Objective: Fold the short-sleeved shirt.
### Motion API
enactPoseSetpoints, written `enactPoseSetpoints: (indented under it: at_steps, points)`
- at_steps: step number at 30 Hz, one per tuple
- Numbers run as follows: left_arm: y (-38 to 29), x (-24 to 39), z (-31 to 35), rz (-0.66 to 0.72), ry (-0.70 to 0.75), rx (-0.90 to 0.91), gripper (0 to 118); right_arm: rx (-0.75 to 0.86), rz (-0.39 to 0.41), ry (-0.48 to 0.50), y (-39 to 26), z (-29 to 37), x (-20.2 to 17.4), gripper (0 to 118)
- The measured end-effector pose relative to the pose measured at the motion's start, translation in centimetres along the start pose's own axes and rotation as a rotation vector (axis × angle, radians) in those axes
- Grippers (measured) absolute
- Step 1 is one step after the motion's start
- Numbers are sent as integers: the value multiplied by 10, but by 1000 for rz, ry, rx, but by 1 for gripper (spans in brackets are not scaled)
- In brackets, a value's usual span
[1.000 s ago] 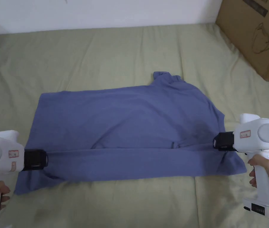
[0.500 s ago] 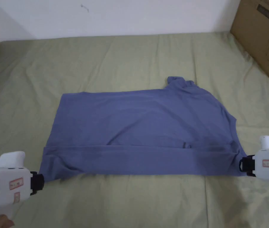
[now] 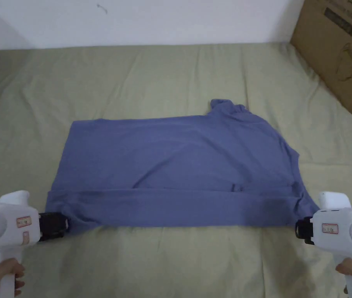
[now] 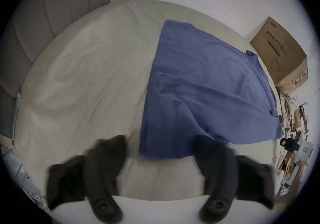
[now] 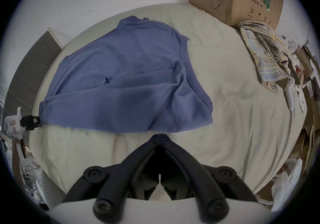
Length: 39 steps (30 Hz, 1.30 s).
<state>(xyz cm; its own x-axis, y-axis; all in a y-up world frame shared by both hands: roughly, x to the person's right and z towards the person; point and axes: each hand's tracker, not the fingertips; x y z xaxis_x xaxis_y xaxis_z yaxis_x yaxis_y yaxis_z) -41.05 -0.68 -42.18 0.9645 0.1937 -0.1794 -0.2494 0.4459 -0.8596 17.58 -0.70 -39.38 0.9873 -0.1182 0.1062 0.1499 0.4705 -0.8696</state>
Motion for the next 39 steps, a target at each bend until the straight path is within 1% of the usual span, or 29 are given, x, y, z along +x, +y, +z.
enactPoseSetpoints:
  at_steps: [1,2,3,4,5,6,7,9,10,11,12,13,16,18,19,20,21,22,23,24,25,26,27,28,29,30,34,36,39]
  points:
    - [-1,1,-10,-9,-9,-32,41,-3,-2,0,0,-2,1,0]
    - [-6,6,-14,-53,87,-21,36,-4,-5,1,-1,2,0,0]
    - [-7,8,-12,-52,41,-7,33,-6,-8,0,-1,1,1,0]
    - [-8,12,-9,-61,50,-3,28,-7,-15,-1,-1,0,2,0]
    - [-7,11,-5,-63,40,1,16,-7,-20,2,-1,-1,4,0]
    - [-6,9,-3,-64,9,14,7,-7,-26,4,-3,0,5,0]
    - [-5,8,-3,-37,-15,5,7,-8,-34,6,-2,-1,7,0]
    - [-4,10,-4,-51,1,-6,6,0,-42,11,1,1,9,0]
    - [-4,12,-2,-66,7,-7,6,13,-48,12,2,5,9,7]
    - [-5,13,0,-72,11,-4,6,26,-56,10,5,6,11,30]
    - [-4,16,2,-87,13,-3,6,40,-64,12,11,6,14,64]
    - [-4,18,4,-101,17,-3,6,43,-72,17,17,5,17,74]
    - [-1,19,9,-117,19,0,6,76,-145,30,37,-2,25,74]
    - [0,19,9,-122,19,0,6,82,-160,33,47,-15,29,74]
    - [0,19,8,-122,20,-3,6,61,-174,20,51,-23,30,70]
    - [1,19,7,-124,21,-6,6,6,-181,8,52,-33,31,55]
    - [1,19,6,-126,22,-9,6,-20,-163,22,50,-44,31,55]
    - [0,19,6,-125,22,-11,6,-39,-158,17,44,-51,29,48]
    - [-1,19,5,-125,19,-16,6,-26,-140,-13,39,-54,25,36]
    - [0,20,5,-125,17,-19,6,25,-140,-13,36,-45,22,31]
    - [0,21,5,-130,21,-18,6,32,-171,30,35,-33,17,18]
    - [0,21,6,-136,22,-18,6,35,-188,69,34,-28,14,8]
    - [1,23,7,-147,25,-17,6,30,-168,26,35,-27,10,8]
    - [2,23,9,-155,26,-19,6,25,-127,-2,37,-26,8,8]
    - [3,24,11,-160,26,-19,6,27,-112,-4,37,-25,6,8]
    - [2,24,15,-163,25,-13,6,25,-113,-2,40,-35,15,8]
    - [4,21,29,-167,13,8,6,58,-107,6,41,-7,16,8]
    - [4,21,38,-170,10,19,6,59,-90,14,42,1,17,8]
    - [1,23,47,-186,8,21,6,70,-61,1,36,12,16,8]
